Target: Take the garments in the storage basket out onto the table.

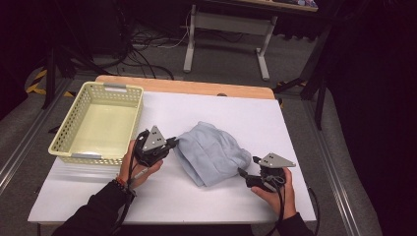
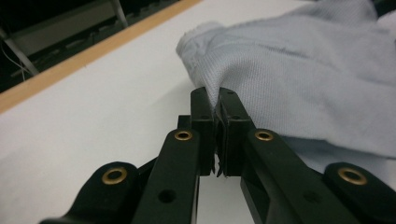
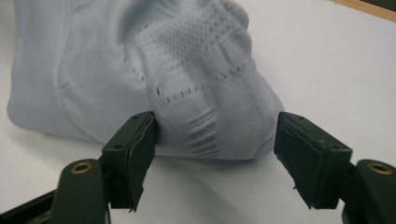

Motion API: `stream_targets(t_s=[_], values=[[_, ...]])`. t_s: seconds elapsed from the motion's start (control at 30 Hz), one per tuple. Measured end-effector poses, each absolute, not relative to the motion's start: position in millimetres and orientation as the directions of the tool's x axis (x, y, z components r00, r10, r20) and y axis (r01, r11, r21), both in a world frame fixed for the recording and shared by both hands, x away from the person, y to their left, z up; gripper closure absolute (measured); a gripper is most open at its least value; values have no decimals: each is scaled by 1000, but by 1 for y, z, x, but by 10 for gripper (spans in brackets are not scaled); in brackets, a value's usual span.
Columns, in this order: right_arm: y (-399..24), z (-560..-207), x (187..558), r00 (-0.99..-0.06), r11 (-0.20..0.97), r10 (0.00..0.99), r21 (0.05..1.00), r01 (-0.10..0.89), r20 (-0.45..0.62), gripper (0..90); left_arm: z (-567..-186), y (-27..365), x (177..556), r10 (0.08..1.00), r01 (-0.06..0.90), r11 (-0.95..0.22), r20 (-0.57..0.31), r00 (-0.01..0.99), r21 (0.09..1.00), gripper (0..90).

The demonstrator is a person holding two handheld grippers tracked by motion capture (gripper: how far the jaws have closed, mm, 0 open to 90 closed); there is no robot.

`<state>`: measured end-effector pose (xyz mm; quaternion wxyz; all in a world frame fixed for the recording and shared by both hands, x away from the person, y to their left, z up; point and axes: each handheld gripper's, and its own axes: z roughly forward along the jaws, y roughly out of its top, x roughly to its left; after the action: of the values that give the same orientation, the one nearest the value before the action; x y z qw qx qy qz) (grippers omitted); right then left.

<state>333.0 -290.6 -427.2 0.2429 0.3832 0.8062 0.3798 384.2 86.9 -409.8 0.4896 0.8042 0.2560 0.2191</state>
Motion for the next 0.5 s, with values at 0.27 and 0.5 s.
stream_targets(t_s=[0.27, 0.5], values=[[-280, -441, 346, -607, 393, 793, 806, 443, -54, 427, -392, 94, 373, 624, 152, -317, 85, 777, 936, 866], [-273, -446, 354, -618, 381, 786, 813, 440, -33, 515, -382, 95, 365, 607, 114, -293, 93, 789, 949, 866]])
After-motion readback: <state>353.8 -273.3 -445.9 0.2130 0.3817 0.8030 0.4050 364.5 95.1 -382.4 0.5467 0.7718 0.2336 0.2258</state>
